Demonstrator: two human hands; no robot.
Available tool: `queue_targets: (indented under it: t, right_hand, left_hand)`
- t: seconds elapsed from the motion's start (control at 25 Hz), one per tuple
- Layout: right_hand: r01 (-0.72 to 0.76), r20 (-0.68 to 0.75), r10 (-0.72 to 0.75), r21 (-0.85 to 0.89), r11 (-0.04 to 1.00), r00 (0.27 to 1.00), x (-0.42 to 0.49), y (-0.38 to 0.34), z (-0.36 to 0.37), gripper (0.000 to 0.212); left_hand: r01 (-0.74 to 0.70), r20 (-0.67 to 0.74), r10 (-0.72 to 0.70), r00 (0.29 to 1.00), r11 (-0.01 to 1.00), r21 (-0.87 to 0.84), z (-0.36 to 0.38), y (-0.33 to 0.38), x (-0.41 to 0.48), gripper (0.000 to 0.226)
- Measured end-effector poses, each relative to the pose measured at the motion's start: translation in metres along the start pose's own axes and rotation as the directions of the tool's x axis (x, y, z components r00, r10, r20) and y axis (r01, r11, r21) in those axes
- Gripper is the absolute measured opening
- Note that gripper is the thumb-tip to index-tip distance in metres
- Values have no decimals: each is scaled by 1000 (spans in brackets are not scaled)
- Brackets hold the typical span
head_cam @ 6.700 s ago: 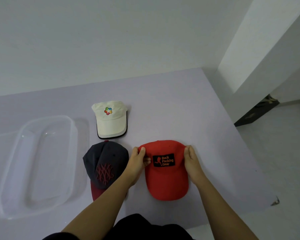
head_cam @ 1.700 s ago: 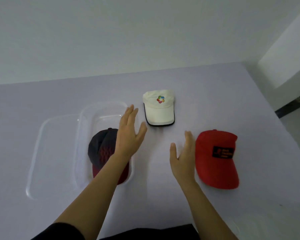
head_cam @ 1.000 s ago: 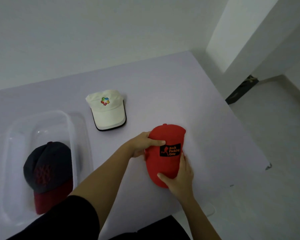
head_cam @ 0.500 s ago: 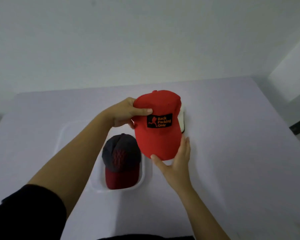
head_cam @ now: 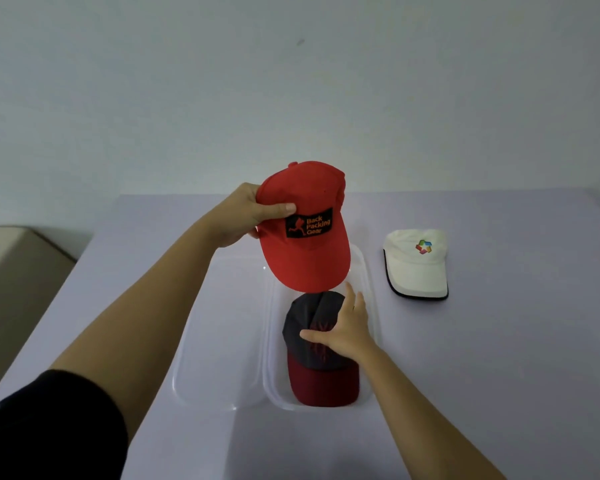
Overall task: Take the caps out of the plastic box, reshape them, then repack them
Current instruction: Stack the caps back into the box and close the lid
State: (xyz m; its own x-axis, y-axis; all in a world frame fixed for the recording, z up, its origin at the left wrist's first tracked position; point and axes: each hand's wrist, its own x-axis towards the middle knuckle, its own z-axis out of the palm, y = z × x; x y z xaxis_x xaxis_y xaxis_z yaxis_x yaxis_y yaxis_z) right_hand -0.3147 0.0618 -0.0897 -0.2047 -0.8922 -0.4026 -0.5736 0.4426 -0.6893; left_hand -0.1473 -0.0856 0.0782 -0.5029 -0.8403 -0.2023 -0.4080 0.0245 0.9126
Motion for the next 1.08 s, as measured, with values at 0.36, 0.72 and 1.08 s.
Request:
queue_targets:
  t: [0.36, 0.72, 1.08]
  right_hand:
    - [-40, 70, 47, -102, 994, 996, 13, 3, 2, 127]
    - [231, 0, -232, -61, 971, 973, -24, 17, 8, 118]
    - [304, -125, -317, -113, 946, 940, -44, 29, 9, 112]
  left_hand:
    - [-15, -29, 13, 1000, 995, -102, 2, -31, 36, 11]
    - [74, 205, -88, 975, 994, 75, 46, -81, 58, 24]
    - [272, 487, -339, 805, 940, 204, 68, -100, 44, 19]
